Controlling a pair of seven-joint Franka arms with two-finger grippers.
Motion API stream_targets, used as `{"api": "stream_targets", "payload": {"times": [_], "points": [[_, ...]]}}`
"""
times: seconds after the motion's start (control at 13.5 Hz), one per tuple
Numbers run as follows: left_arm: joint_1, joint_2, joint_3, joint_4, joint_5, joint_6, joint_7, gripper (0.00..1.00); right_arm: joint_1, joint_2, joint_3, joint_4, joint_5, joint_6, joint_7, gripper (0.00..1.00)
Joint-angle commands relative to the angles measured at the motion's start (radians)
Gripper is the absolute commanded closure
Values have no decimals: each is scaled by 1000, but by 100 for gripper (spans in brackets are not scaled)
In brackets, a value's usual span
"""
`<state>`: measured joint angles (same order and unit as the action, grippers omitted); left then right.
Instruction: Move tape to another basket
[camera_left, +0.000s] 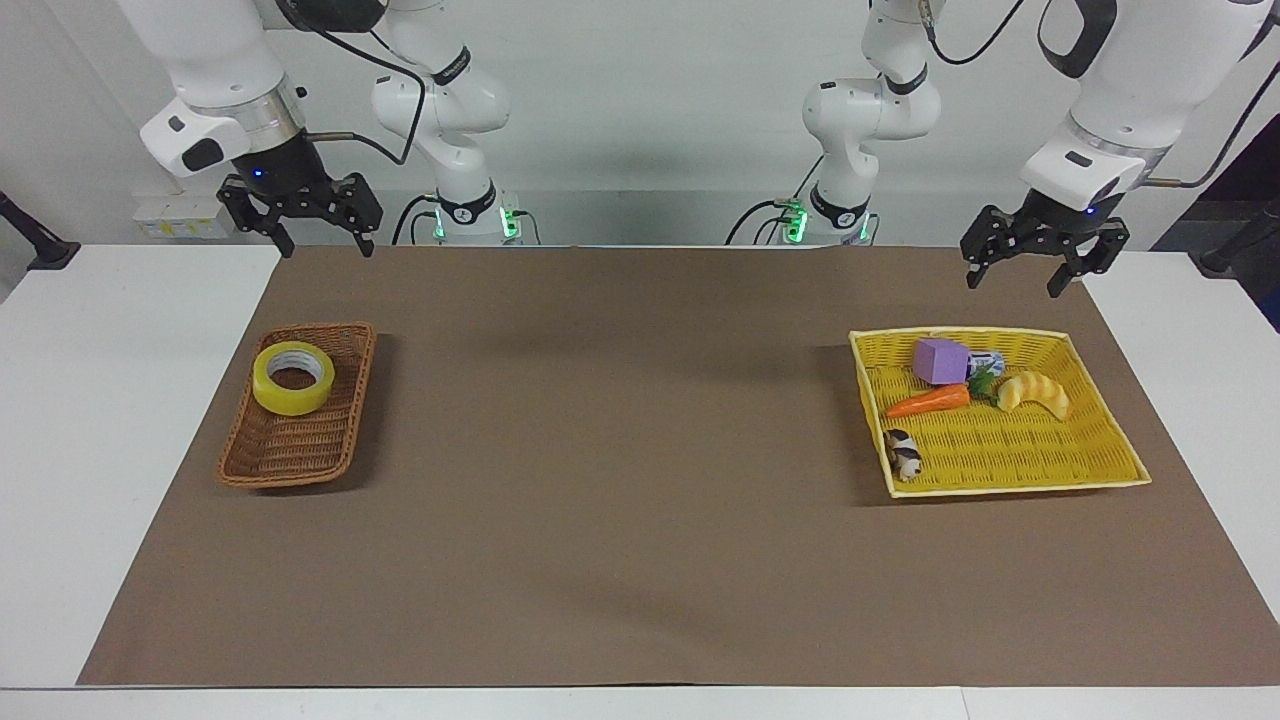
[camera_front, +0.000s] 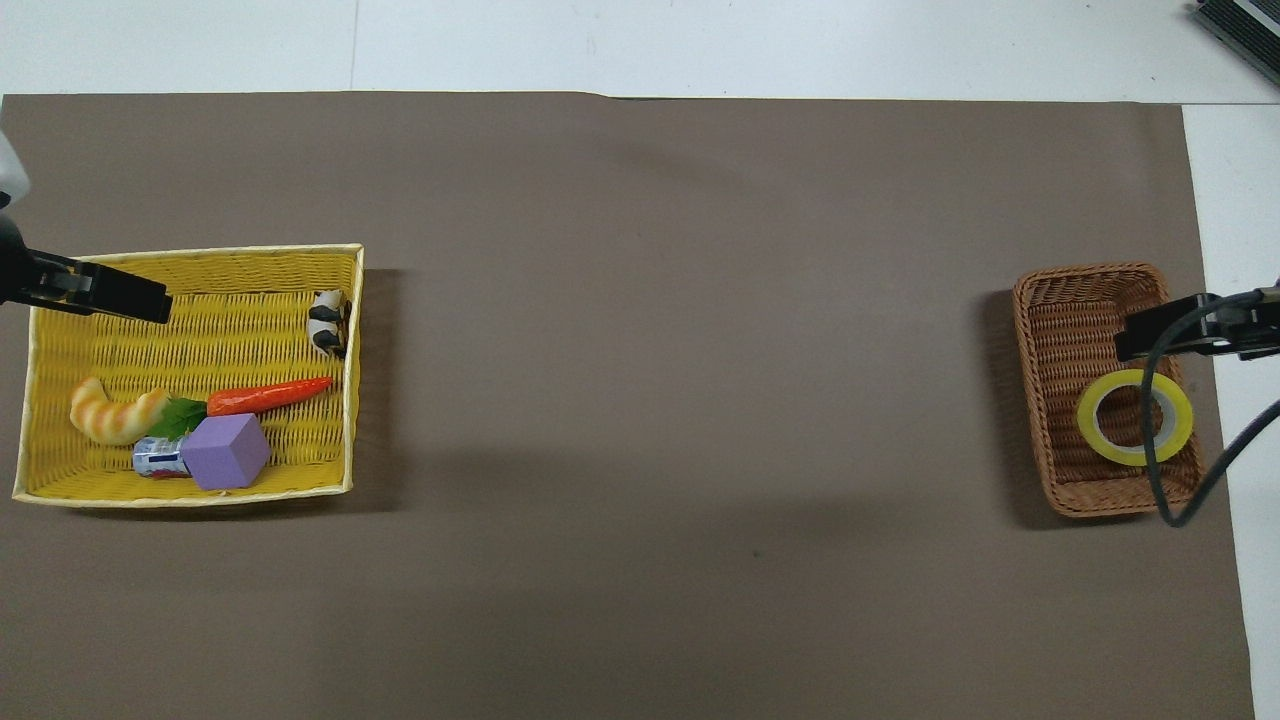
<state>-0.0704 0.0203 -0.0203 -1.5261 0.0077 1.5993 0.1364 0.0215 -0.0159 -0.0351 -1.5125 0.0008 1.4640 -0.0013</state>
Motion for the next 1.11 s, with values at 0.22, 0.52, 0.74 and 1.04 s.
{"api": "stream_targets", "payload": {"times": [0.22, 0.52, 0.74, 1.04], "points": [[14, -26, -12, -32, 17, 18, 3, 0, -14, -3, 1, 18, 19, -21, -12, 0], [14, -26, -12, -32, 17, 18, 3, 0, -14, -9, 1, 14, 13, -22, -46, 0], [14, -26, -12, -32, 17, 18, 3, 0, -15, -9, 1, 14, 13, -21, -51, 0], [14, -26, -12, -32, 17, 18, 3, 0, -14, -15, 1, 5, 19, -21, -51, 0]]}}
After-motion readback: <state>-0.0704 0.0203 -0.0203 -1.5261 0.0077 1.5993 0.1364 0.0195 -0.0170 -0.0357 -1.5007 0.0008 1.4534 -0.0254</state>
